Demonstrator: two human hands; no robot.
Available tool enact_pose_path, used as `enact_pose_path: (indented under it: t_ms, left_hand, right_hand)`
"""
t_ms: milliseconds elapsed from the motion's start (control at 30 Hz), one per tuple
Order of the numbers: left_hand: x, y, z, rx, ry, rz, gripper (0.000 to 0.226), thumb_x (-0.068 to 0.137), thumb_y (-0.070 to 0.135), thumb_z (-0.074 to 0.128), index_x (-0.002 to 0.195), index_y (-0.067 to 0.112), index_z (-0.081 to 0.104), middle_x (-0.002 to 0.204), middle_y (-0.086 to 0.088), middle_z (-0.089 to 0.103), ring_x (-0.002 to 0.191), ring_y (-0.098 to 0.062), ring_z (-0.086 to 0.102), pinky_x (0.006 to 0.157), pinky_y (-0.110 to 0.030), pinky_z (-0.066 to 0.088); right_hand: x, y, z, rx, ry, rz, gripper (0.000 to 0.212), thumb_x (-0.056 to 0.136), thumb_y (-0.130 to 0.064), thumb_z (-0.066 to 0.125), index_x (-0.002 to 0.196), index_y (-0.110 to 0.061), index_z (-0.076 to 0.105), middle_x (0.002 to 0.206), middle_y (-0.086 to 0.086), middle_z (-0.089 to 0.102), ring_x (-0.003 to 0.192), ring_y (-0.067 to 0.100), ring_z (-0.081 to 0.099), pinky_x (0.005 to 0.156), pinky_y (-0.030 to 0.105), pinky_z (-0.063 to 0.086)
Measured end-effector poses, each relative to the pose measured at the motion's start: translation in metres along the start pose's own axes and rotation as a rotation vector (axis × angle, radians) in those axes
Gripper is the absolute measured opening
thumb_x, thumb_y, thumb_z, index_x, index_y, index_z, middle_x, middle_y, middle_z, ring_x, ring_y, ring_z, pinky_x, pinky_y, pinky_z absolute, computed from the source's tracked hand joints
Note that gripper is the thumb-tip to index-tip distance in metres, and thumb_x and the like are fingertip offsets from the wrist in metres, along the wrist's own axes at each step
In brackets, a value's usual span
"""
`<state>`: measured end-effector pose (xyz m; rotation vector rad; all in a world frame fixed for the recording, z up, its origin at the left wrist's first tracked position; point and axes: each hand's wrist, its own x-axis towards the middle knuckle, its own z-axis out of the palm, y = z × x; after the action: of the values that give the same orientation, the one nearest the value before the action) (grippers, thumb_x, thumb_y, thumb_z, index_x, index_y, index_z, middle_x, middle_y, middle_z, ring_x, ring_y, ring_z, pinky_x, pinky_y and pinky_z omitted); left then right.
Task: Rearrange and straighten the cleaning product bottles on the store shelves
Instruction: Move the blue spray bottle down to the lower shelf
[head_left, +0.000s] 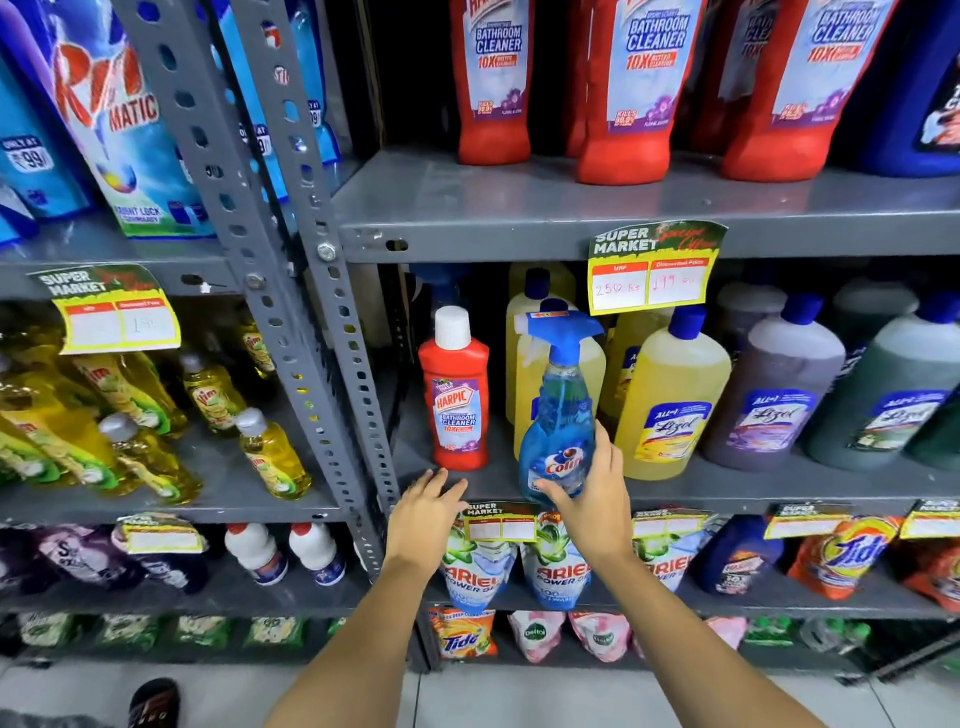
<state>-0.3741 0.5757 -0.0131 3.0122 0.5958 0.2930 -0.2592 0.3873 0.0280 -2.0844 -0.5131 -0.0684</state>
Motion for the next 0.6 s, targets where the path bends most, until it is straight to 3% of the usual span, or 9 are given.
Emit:
enact_pose_path:
  t_ms: [67, 133, 233, 333, 433, 500, 600]
  left_hand:
    - [-0.002, -0.001, -0.003, -0.002, 0.012, 0.022, 0.038, 0.069, 0.022, 0.086, 0.106, 0.015, 0.075, 0.110, -0.014, 0.073, 0.106, -0.032, 0.068, 0.076, -0.041, 0.062]
    - [-0.002, -0.003, -0.002, -0.022, 0.074, 0.057, 0.042, 0.059, 0.021, 0.092, 0.099, 0.015, 0.078, 0.102, -0.011, 0.075, 0.098, -0.029, 0.071, 0.070, -0.039, 0.062]
    - [-0.002, -0.009, 0.001, -0.074, 0.138, 0.082, 0.044, 0.064, 0.020, 0.090, 0.105, 0.016, 0.076, 0.110, -0.009, 0.073, 0.105, -0.025, 0.068, 0.083, -0.035, 0.059]
    - [-0.005, -0.014, 0.009, -0.238, 0.112, 0.022, 0.037, 0.093, 0.023, 0.062, 0.130, 0.017, 0.061, 0.141, -0.006, 0.054, 0.135, -0.022, 0.043, 0.114, -0.033, 0.034]
    - [-0.007, -0.013, 0.013, -0.281, 0.139, -0.010, 0.036, 0.095, 0.023, 0.058, 0.131, 0.018, 0.060, 0.143, -0.007, 0.052, 0.137, -0.025, 0.041, 0.115, -0.038, 0.034]
    - [-0.007, -0.012, 0.013, -0.286, 0.142, -0.022, 0.036, 0.096, 0.025, 0.058, 0.131, 0.019, 0.060, 0.143, -0.006, 0.052, 0.136, -0.025, 0.041, 0.114, -0.039, 0.034]
    - [-0.008, -0.010, 0.016, -0.295, 0.163, -0.045, 0.034, 0.095, 0.024, 0.059, 0.128, 0.018, 0.062, 0.141, -0.008, 0.054, 0.134, -0.028, 0.044, 0.112, -0.042, 0.038]
  right_hand:
    - [0.000, 0.007, 0.001, -0.026, -0.022, 0.020, 0.092, 0.077, -0.027, 0.082, 0.150, -0.021, 0.027, 0.135, 0.004, 0.048, 0.122, 0.020, 0.055, 0.082, 0.031, 0.051]
    - [0.003, 0.011, 0.002, -0.020, -0.041, 0.038, 0.086, 0.079, -0.027, 0.081, 0.148, -0.019, 0.031, 0.136, 0.005, 0.051, 0.121, 0.021, 0.056, 0.084, 0.031, 0.050]
    - [0.007, 0.014, 0.004, -0.007, -0.053, 0.043, 0.082, 0.079, -0.029, 0.080, 0.145, -0.018, 0.033, 0.136, 0.003, 0.054, 0.120, 0.019, 0.057, 0.083, 0.028, 0.049]
    - [0.007, 0.018, 0.005, 0.030, -0.080, 0.031, 0.081, 0.081, -0.030, 0.079, 0.145, -0.021, 0.031, 0.136, 0.002, 0.054, 0.120, 0.017, 0.058, 0.085, 0.029, 0.051]
    - [0.001, 0.020, 0.002, 0.052, -0.089, 0.076, 0.092, 0.077, -0.033, 0.081, 0.149, -0.022, 0.026, 0.140, 0.003, 0.050, 0.124, 0.019, 0.054, 0.092, 0.038, 0.052]
    - [-0.014, 0.015, -0.001, 0.027, 0.037, 0.119, 0.093, 0.075, -0.043, 0.080, 0.149, -0.021, 0.027, 0.130, 0.000, 0.054, 0.113, 0.017, 0.058, 0.085, 0.042, 0.056]
    - [-0.043, -0.011, 0.002, 0.075, 0.176, -0.090, 0.053, 0.085, -0.050, 0.066, 0.130, -0.030, 0.046, 0.101, -0.013, 0.055, 0.084, 0.005, 0.061, 0.066, 0.038, 0.057]
